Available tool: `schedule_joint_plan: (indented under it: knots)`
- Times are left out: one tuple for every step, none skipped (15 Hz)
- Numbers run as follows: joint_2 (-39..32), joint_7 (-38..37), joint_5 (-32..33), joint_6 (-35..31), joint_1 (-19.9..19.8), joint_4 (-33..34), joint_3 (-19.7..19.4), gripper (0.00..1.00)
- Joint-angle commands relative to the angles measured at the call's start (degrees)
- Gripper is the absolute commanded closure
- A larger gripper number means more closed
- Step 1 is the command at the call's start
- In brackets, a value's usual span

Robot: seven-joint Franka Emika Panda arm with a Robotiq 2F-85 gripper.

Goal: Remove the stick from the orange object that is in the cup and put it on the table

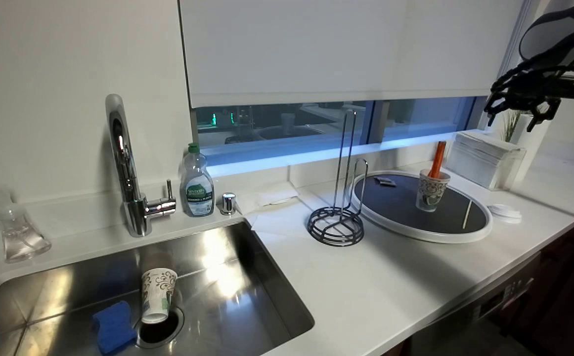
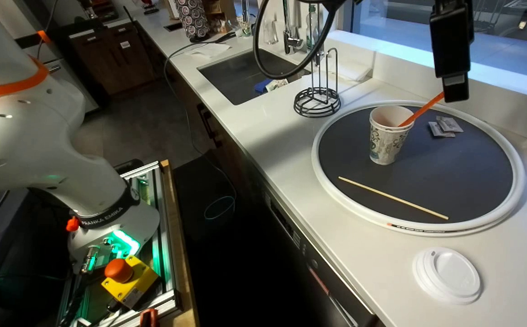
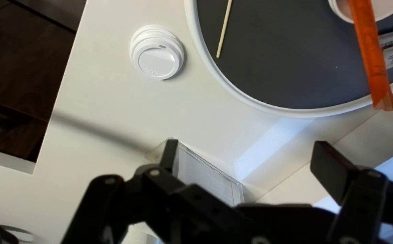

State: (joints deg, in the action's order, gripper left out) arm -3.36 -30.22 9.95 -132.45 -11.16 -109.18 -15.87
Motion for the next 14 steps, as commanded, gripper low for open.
schedule_joint_plan:
  knots:
    - [4.29, 1.07, 2.02, 1.56, -0.14, -4.04, 1.08, 0.00]
    - [4.94, 1.29, 2.13, 1.74, -0.17, -4.70, 1.37, 0.00]
    - [5.70, 1.62, 1.85, 1.92, -0.21, -5.46, 1.67, 0.00]
    - [6.35, 1.87, 2.02, 1.97, -0.27, -6.17, 1.95, 0.00]
    - [7.15, 2.59, 1.76, 1.94, -0.31, -7.04, 2.22, 0.00]
    - [7.72, 3.12, 1.75, 2.22, -0.42, -7.54, 2.44, 0.00]
    - [8.41, 3.25, 2.09, 2.23, -0.52, -8.18, 2.66, 0.00]
    - [9.16, 3.56, 1.98, 2.39, -0.61, -8.93, 2.88, 0.00]
    - [9.82, 3.74, 1.88, 2.95, -0.69, -9.41, 3.07, 0.00]
    - [6.80, 2.96, 1.23, 1.58, -0.90, -6.54, 3.05, 0.00]
    - [7.39, 3.15, 1.23, 1.85, -0.94, -7.04, 3.19, 0.00]
    - [7.91, 3.27, 1.22, 2.00, -0.98, -7.44, 3.30, 0.00]
    - [8.27, 3.36, 1.21, 2.01, -1.01, -7.78, 3.37, 0.00]
    - [8.40, 3.42, 1.21, 2.01, -1.03, -7.93, 3.38, 0.00]
